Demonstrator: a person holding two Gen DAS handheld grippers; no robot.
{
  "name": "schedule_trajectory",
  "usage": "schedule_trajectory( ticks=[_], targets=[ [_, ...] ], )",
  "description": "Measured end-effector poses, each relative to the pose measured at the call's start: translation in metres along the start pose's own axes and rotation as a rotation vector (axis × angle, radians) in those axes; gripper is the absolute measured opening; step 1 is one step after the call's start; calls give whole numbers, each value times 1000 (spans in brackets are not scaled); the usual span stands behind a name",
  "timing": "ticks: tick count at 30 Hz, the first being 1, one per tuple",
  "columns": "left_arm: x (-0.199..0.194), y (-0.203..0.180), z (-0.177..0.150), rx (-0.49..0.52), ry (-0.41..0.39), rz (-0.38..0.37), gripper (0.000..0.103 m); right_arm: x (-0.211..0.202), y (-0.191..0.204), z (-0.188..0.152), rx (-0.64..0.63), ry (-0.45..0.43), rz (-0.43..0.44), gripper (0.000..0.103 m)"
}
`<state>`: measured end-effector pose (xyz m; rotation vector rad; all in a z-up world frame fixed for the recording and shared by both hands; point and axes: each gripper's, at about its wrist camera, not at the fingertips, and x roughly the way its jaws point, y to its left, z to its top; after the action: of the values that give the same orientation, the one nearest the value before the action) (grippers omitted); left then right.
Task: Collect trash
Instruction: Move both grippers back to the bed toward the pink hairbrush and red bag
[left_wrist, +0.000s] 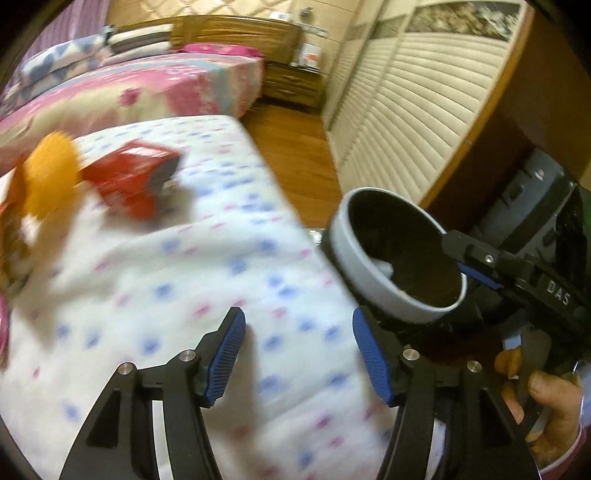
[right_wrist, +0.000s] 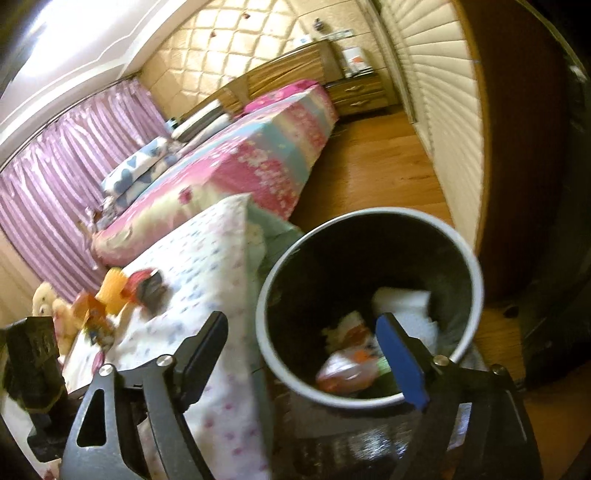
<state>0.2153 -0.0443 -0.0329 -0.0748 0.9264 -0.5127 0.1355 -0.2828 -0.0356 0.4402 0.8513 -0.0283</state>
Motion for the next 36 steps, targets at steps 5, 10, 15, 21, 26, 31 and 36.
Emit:
schedule_trajectory(
  ticks=[5, 10, 15, 21, 26, 31, 36],
  targets=[
    [-33, 25, -18, -57, -29, 60, 62, 8, 35, -15, -63, 33, 46, 87],
    [-57, 53, -30, -118, -49, 119, 63, 19, 64, -26, -107, 65, 89, 87],
    [-83, 83, -40, -183, -75, 161, 63, 30, 87, -36, -139, 92, 117, 87],
    [-106, 108, -45, -229, -106, 224, 65, 44, 112, -42, -177, 115, 147, 87],
    [-117, 128, -47, -278, -119, 283, 67, 58, 132, -43, -208, 131, 166, 87],
    [-116, 147, -40, -329, -116, 308, 68, 79, 154, -38, -265, 153, 183, 87],
    [-111, 162, -30, -340, -105, 332, 69, 100, 169, -29, -285, 168, 182, 87]
  ],
)
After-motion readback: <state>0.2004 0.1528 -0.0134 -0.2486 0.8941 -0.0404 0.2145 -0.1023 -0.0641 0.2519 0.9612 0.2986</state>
